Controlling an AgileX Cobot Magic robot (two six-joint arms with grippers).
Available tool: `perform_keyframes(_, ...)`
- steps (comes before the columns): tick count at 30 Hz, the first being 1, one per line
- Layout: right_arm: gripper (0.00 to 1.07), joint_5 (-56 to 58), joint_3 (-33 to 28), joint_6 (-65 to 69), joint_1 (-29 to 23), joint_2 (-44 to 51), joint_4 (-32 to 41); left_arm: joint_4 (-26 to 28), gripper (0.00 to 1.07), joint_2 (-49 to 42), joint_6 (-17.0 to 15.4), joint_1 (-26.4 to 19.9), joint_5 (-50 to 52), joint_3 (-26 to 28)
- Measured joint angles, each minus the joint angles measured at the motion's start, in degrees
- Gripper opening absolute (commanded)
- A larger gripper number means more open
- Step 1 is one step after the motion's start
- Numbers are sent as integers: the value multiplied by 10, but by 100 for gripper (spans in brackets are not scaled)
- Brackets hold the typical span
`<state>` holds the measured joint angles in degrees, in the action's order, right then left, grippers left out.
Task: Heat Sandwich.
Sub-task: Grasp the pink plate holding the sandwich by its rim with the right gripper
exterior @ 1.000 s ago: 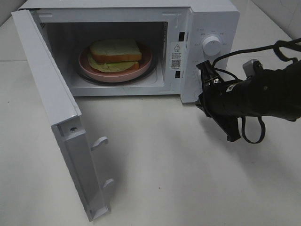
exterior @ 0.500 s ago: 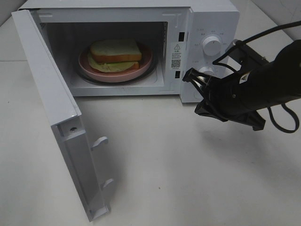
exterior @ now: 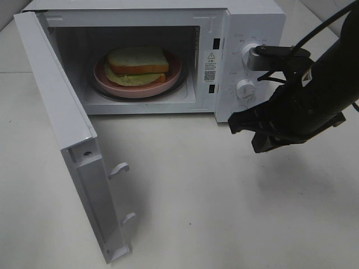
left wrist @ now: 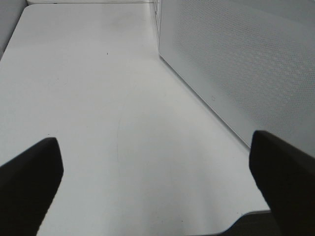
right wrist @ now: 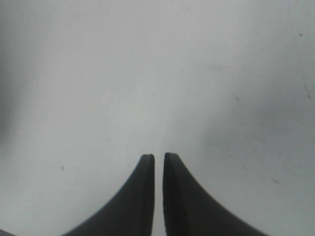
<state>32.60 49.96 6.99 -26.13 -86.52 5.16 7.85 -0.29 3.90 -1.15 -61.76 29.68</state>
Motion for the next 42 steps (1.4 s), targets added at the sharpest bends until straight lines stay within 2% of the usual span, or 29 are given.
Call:
perform_keyframes(2, 11, 12, 3, -30, 0, 0, -1, 0, 98, 0, 0, 0, 0, 0)
perform_keyframes(5, 11, 63, 11, -184, 0, 0, -3, 0, 98, 0, 0, 0, 0, 0)
perform_keyframes(8, 12, 77, 11, -246, 0, 0, -4, 0, 98, 0, 0, 0, 0, 0)
perform_keyframes(9, 12, 83, 11, -317, 0, 0, -4, 0, 98, 0, 0, 0, 0, 0)
perform_keyframes(12, 13, 84, 11, -375, 0, 0, -4, 0, 98, 0, 0, 0, 0, 0)
perform_keyframes(14, 15, 88, 12, -469, 0, 0, -6, 0, 98, 0, 0, 0, 0, 0)
perform_keyframes(17, 17, 88, 13, -525, 0, 0, -7, 0, 98, 0, 0, 0, 0, 0)
perform_keyframes(19, 23, 88, 13, -607, 0, 0, -7, 0, 98, 0, 0, 0, 0, 0)
perform_keyframes(22, 29, 88, 13, -653, 0, 0, -7, 0, 98, 0, 0, 0, 0, 0)
perform_keyframes(24, 41, 88, 13, -690, 0, 0, -9, 0, 98, 0, 0, 0, 0, 0)
perform_keyframes(25, 41, 88, 13, -690, 0, 0, -9, 0, 98, 0, 0, 0, 0, 0)
perform_keyframes(27, 51, 88, 13, -699, 0, 0, -17, 0, 98, 0, 0, 0, 0, 0)
perform_keyframes(28, 62, 88, 13, -700, 0, 0, -28, 0, 98, 0, 0, 0, 0, 0)
perform_keyframes(29, 69, 88, 13, -700, 0, 0, -32, 0, 98, 0, 0, 0, 0, 0)
perform_keyframes(30, 69, 88, 13, -700, 0, 0, -32, 0, 98, 0, 0, 0, 0, 0)
perform_keyframes(32, 86, 88, 14, -700, 0, 0, -37, 0, 98, 0, 0, 0, 0, 0)
perform_keyframes(33, 90, 89, 17, -700, 0, 0, -38, 0, 98, 0, 0, 0, 0, 0)
perform_keyframes(36, 96, 92, 29, -696, -6, 0, -43, 0, 98, 0, 0, 0, 0, 0)
perform_keyframes(42, 94, 100, 72, -684, -33, 0, -76, 0, 98, 0, 0, 0, 0, 0)
